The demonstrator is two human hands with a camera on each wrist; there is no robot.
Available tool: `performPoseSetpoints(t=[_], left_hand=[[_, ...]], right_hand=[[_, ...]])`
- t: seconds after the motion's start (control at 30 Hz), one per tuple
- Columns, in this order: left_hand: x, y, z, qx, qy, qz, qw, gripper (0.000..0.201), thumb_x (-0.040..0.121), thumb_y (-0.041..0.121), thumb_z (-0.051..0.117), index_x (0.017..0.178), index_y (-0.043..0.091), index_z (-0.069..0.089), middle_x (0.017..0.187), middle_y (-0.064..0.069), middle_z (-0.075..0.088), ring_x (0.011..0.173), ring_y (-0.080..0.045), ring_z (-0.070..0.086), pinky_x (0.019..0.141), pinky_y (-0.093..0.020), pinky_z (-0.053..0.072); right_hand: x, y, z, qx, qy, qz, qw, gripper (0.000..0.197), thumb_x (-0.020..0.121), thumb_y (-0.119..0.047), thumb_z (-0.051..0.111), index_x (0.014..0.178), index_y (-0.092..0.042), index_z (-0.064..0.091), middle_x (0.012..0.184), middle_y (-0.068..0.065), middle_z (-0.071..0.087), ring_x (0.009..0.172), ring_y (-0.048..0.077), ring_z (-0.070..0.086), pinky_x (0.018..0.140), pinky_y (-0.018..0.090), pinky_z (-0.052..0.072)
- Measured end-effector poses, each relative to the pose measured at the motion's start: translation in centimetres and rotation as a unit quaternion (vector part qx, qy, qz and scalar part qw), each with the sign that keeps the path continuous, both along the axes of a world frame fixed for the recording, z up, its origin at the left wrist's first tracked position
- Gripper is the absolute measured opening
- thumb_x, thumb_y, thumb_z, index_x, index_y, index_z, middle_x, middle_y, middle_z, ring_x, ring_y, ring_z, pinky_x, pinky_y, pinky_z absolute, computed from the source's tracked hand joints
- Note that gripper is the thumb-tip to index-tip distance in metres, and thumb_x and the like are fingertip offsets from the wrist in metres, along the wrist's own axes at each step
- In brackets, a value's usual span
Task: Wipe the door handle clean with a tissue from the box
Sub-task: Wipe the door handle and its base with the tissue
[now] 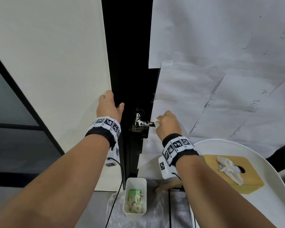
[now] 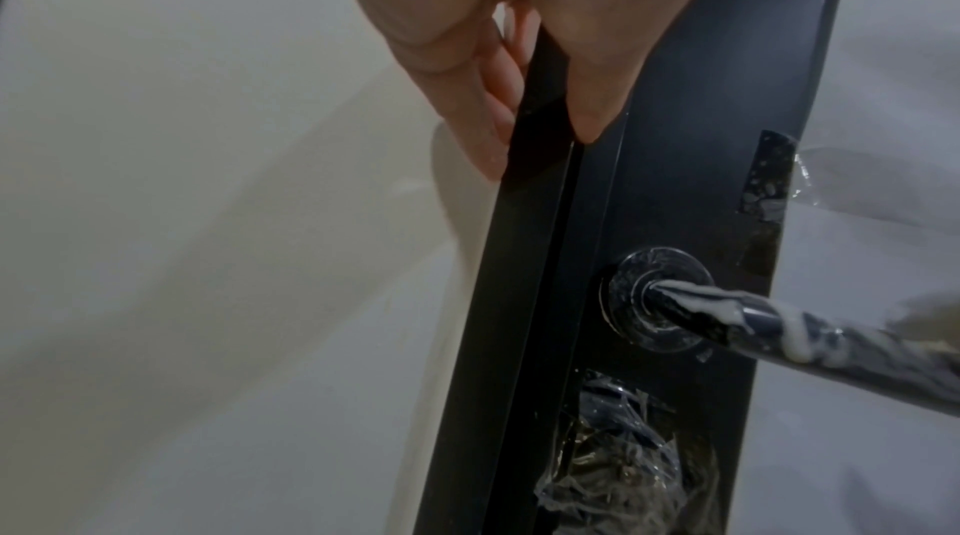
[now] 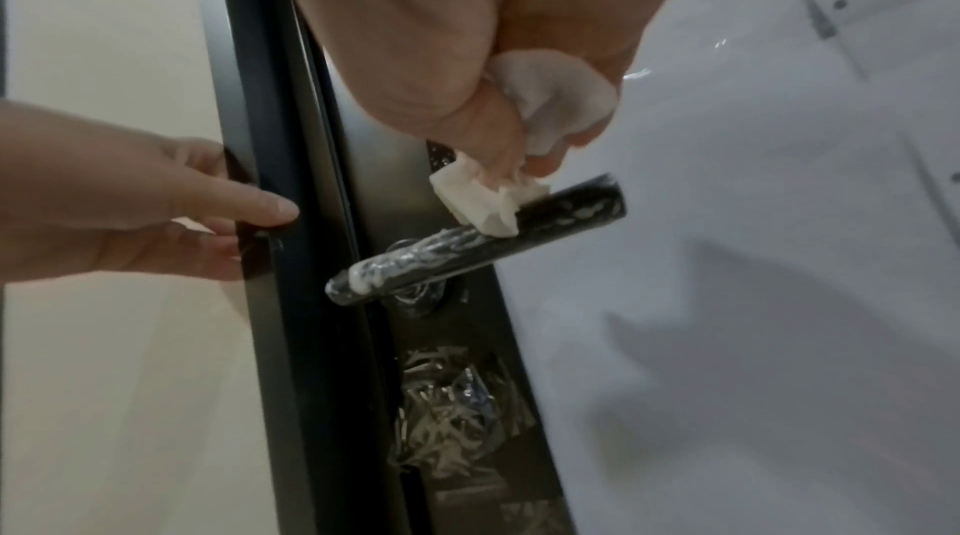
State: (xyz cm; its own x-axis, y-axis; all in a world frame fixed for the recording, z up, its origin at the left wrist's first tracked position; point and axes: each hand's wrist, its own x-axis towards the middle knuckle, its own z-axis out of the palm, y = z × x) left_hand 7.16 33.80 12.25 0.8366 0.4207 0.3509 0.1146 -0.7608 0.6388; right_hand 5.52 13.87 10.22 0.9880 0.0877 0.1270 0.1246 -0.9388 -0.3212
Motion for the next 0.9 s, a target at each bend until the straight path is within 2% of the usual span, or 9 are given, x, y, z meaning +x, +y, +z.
performPoseSetpoints(t=[0.1,0.27,0.37,0.47,0.53,0.63,0.7,0.8,0.9], left_hand=[[0.0,0.0,0.0,-0.001,0.001,0.001,1.0,0.032,0.085,0.025,0.067,0.094,0.011,0.04,0.091,-0.007,0.046,0.064,-0.026,0.046,0.057,-0.032,0.037],[0.0,0.0,-0.1,0.005,0.003,0.003,1.0,0.032,0.085,0.025,0.068,0.095,0.011,0.041,0.09,-0.005,0.045,0.064,-0.025,0.046,0.056,-0.031,0.036],[0.0,0.0,0.0,0.006,0.003,0.001,1.0,0.032,0.085,0.025,0.067,0.095,0.01,0.041,0.09,-0.006,0.045,0.064,-0.026,0.046,0.056,-0.031,0.036],[0.0,0.1,-0.1,0.007,0.003,-0.001,1.0,0.032,0.085,0.025,0.068,0.095,0.01,0.041,0.091,-0.007,0.046,0.064,-0.025,0.046,0.056,-0.031,0.037],[0.0,0.1,-0.1,0.006,0.002,-0.002,1.0,0.032,0.085,0.025,0.067,0.096,0.01,0.041,0.09,-0.006,0.045,0.064,-0.025,0.046,0.056,-0.031,0.037],[0.0,0.0,-0.1,0.006,0.003,-0.004,1.0,0.032,0.085,0.025,0.067,0.097,0.009,0.041,0.09,-0.006,0.044,0.064,-0.026,0.046,0.056,-0.031,0.037],[0.0,0.0,-0.1,0.006,0.005,-0.003,1.0,0.032,0.085,0.025,0.067,0.097,0.01,0.041,0.091,-0.006,0.045,0.064,-0.026,0.046,0.056,-0.031,0.037],[0.0,0.1,-0.1,0.006,0.004,0.0,1.0,0.032,0.085,0.025,0.067,0.095,0.01,0.04,0.09,-0.006,0.045,0.063,-0.025,0.046,0.055,-0.031,0.036],[-0.1,0.0,-0.1,0.007,0.005,-0.002,1.0,0.032,0.085,0.025,0.067,0.096,0.01,0.041,0.091,-0.006,0.045,0.063,-0.025,0.046,0.056,-0.031,0.037]], right_hand=[[-0.4,-0.3,-0.3,-0.059,-0.014,-0.008,0.998,0.033,0.082,0.003,0.051,0.108,-0.006,0.067,0.111,0.012,0.049,0.106,0.03,0.046,0.082,0.034,0.045],[-0.2,1.0,-0.6,-0.056,-0.004,0.019,0.998,0.02,0.079,0.009,0.048,0.089,0.003,0.064,0.109,0.015,0.046,0.104,0.031,0.044,0.082,0.034,0.046],[0.1,1.8,-0.8,-0.045,-0.002,0.044,0.998,0.023,0.082,0.009,0.048,0.096,0.003,0.065,0.108,0.014,0.047,0.105,0.03,0.045,0.081,0.035,0.048],[0.4,1.9,-0.2,-0.012,0.005,0.063,0.998,0.024,0.089,0.001,0.049,0.106,-0.005,0.066,0.105,0.012,0.053,0.101,0.029,0.053,0.074,0.033,0.046],[0.4,1.5,0.5,0.023,0.01,0.053,0.998,0.024,0.091,-0.002,0.048,0.107,-0.009,0.066,0.103,0.01,0.057,0.098,0.028,0.056,0.071,0.031,0.041],[0.4,0.5,0.8,0.03,-0.025,0.018,0.999,0.03,0.091,-0.003,0.048,0.116,-0.012,0.063,0.107,0.011,0.058,0.102,0.028,0.055,0.072,0.03,0.041],[0.6,0.0,0.6,0.037,-0.04,-0.005,0.998,0.031,0.09,-0.002,0.048,0.114,-0.011,0.066,0.107,0.012,0.056,0.103,0.03,0.054,0.072,0.03,0.041],[0.7,-0.3,-0.1,0.019,-0.016,-0.023,0.999,0.024,0.089,-0.001,0.049,0.103,-0.005,0.069,0.106,0.012,0.05,0.097,0.031,0.055,0.073,0.032,0.046],[0.4,0.2,-0.7,-0.008,-0.001,-0.006,1.0,0.029,0.084,0.008,0.048,0.103,0.0,0.068,0.108,0.013,0.048,0.096,0.032,0.053,0.079,0.036,0.051]])
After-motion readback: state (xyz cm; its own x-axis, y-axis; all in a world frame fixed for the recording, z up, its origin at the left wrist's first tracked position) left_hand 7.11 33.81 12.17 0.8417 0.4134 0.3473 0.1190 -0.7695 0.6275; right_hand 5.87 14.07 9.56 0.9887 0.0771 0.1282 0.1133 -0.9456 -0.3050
